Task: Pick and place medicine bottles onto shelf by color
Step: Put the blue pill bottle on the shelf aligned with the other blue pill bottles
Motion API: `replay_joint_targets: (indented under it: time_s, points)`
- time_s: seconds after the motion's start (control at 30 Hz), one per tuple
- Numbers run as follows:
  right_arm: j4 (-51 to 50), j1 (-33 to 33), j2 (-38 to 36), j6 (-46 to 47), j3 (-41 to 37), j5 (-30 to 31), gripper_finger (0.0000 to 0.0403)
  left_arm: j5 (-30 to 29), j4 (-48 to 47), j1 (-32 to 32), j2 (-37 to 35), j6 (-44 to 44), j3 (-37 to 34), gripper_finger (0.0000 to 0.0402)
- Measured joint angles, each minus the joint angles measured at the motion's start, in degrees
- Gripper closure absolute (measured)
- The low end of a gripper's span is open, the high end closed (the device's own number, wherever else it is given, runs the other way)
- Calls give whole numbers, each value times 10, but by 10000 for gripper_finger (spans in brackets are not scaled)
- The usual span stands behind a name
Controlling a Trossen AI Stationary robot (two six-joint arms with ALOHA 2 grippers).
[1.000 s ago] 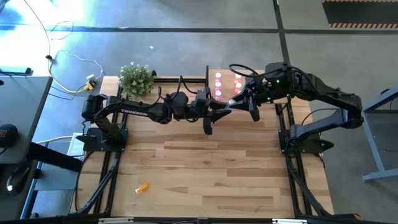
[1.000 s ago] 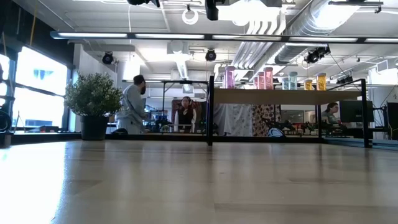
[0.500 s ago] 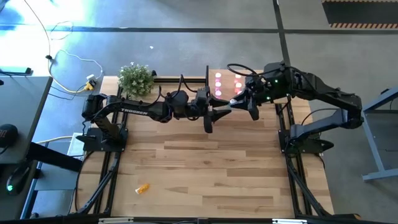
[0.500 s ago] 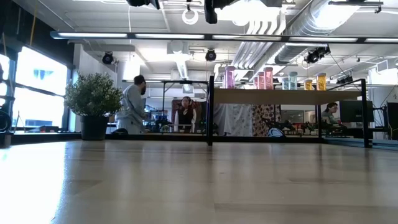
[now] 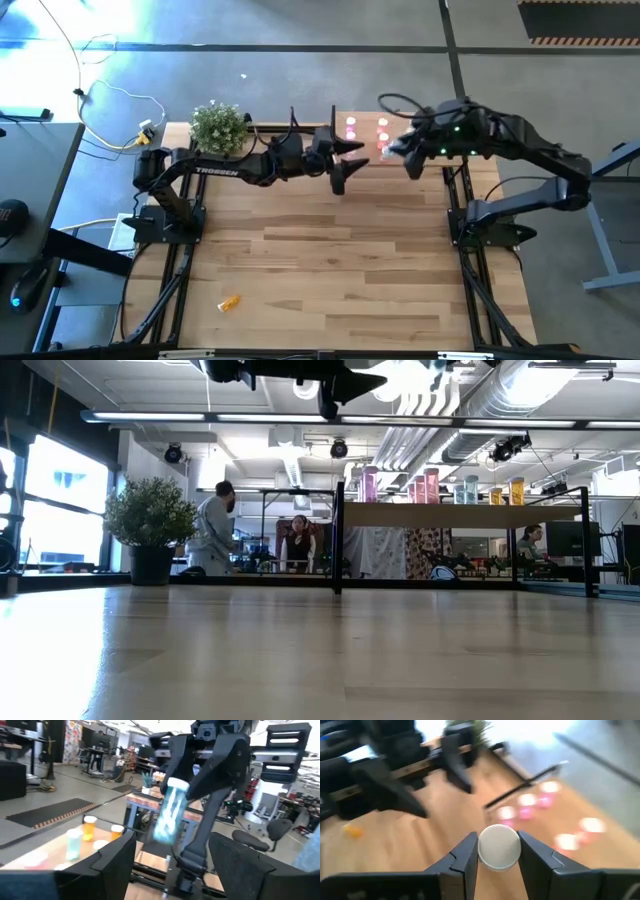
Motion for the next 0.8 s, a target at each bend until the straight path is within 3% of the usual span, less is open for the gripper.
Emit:
replay_joint_targets:
  time_s: [0.2, 0.37, 0.5, 0.6, 0.8]
  points:
    - [-28, -27, -40, 8, 0, 117, 296, 0, -11, 24, -12, 1, 0, 158]
    - [-108, -45, -55, 77, 0, 208, 296, 0, -50, 43, -30, 24, 0, 158]
    - [-155, -49, -55, 138, -7, 237, 295, 2, -73, 55, -47, 26, 0, 158]
    - [-151, -48, -70, 174, -56, 241, 295, 5, -93, 65, -54, 35, 0, 158]
    - [-65, -48, -120, 217, -179, 220, 295, 5, -120, 82, -69, 36, 0, 158]
